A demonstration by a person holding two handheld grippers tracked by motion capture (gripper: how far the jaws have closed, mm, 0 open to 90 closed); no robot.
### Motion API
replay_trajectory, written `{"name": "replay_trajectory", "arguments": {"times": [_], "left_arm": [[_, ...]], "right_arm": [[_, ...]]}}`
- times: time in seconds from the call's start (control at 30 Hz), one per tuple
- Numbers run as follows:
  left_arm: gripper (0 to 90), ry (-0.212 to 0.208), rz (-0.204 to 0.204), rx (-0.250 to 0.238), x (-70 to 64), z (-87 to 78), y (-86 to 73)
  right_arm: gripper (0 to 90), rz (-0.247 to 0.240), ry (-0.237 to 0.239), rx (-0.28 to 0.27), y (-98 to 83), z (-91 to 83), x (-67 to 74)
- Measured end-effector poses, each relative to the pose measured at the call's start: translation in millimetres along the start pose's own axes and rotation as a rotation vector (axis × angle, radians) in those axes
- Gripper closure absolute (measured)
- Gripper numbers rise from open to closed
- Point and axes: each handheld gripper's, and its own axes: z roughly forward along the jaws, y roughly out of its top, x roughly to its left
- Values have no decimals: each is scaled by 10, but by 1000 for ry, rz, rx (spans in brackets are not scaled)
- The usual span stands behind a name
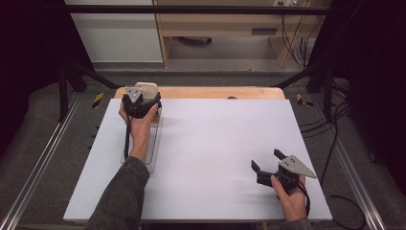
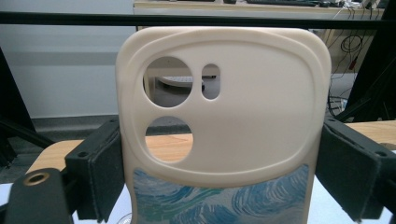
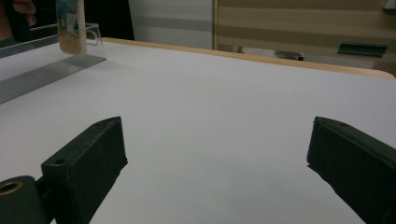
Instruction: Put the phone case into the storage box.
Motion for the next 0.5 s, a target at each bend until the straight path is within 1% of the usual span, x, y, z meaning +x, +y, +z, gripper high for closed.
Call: {"name": "replay_trajectory", "arguments": {"times": [0.5], "left_arm": [[112, -4, -3, 10, 5, 12, -21]], "right_arm": [[44, 0, 1, 1, 0, 0, 5]]}}
